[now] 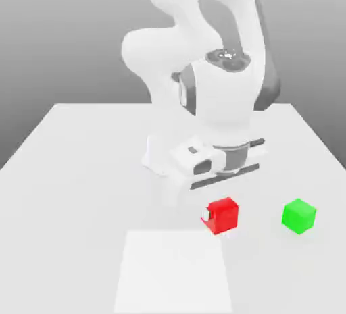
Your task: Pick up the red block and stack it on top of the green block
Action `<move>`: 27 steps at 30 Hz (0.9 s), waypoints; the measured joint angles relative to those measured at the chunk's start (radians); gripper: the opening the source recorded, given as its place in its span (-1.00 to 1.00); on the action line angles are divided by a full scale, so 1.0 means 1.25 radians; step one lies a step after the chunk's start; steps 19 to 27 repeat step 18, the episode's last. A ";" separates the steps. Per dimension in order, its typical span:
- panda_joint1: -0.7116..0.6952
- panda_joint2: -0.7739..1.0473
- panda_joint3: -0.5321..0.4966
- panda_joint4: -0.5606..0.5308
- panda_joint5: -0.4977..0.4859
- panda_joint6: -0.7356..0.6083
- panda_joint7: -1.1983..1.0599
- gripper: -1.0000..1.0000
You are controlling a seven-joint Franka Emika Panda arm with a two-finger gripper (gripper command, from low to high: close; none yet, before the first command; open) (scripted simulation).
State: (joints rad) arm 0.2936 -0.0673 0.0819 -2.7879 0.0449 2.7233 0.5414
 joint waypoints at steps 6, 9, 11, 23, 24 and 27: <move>0.131 -0.021 0.098 0.013 0.013 -0.033 0.046 -1.00; 0.185 -0.024 0.152 0.019 0.013 -0.042 0.072 -1.00; 0.196 0.015 0.160 0.022 -0.013 -0.007 0.096 -1.00; 0.214 0.145 0.124 0.028 -0.117 0.112 0.172 1.00; 0.214 0.145 0.124 0.028 -0.117 0.112 0.172 1.00; 0.214 0.145 0.124 0.028 -0.117 0.112 0.172 1.00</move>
